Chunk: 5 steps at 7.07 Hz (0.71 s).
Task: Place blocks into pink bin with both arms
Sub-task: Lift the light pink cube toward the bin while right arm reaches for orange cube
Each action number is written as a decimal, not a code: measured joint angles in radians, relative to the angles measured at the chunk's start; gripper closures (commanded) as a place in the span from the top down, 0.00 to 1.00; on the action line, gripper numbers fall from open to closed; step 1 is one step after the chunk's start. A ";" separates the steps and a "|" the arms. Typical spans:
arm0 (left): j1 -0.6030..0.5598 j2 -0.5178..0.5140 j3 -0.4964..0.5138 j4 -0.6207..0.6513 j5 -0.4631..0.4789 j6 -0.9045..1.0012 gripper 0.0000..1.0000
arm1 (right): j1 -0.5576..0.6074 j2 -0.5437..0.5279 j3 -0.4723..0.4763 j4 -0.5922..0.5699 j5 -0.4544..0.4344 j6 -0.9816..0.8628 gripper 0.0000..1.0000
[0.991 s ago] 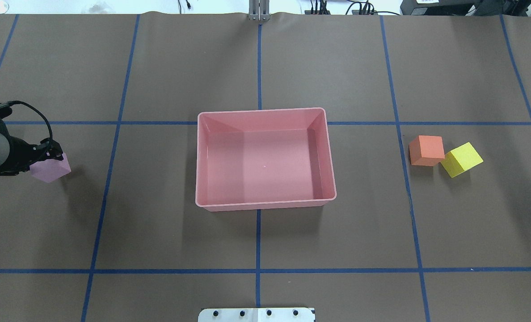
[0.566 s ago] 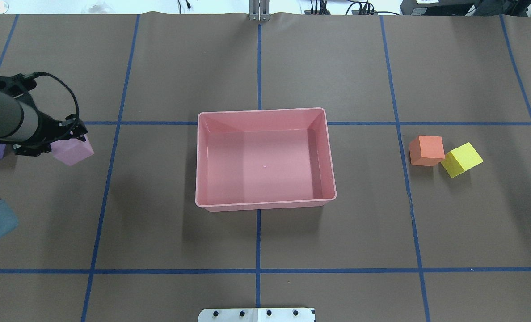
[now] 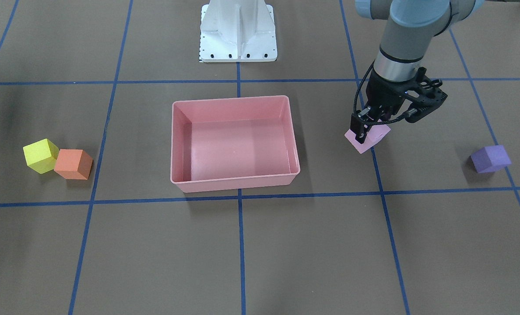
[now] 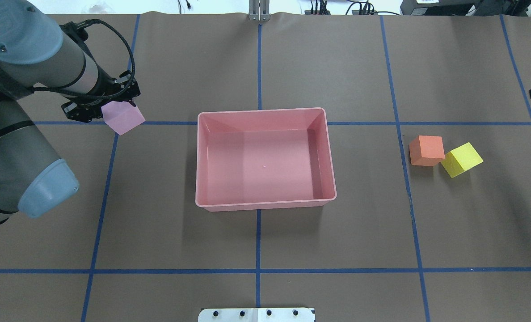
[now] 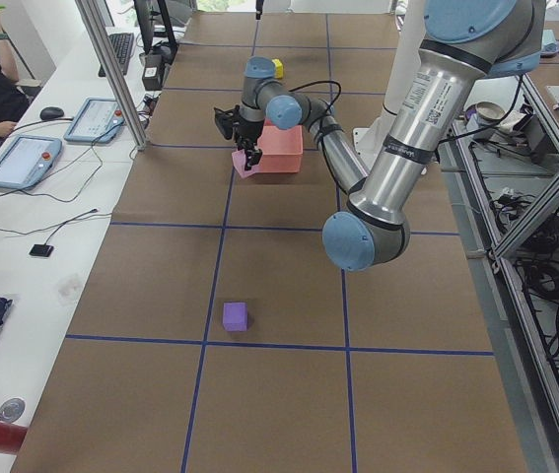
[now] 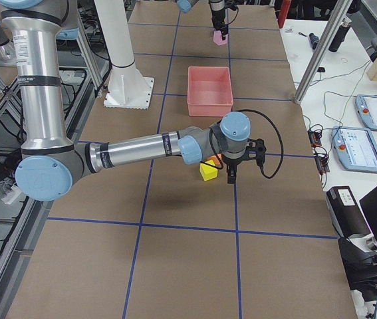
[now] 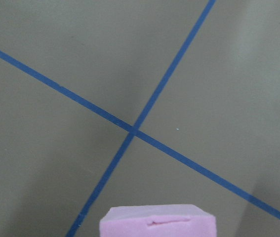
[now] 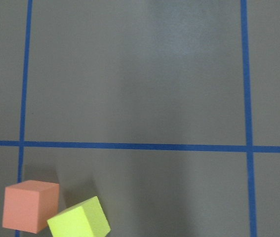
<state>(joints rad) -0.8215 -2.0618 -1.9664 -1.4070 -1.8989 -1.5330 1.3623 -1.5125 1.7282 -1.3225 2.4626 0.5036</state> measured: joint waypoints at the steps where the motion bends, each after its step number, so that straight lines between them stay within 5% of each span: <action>1: 0.007 -0.043 0.002 0.016 -0.004 -0.033 0.00 | -0.076 0.003 0.004 0.057 -0.023 0.071 0.99; 5: 0.092 -0.156 0.011 0.023 -0.013 -0.188 0.00 | -0.293 0.091 -0.038 0.083 -0.183 0.225 0.99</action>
<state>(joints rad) -0.7291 -2.2179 -1.9558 -1.3837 -1.9116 -1.7208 1.0688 -1.4219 1.6902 -1.2399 2.2801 0.7287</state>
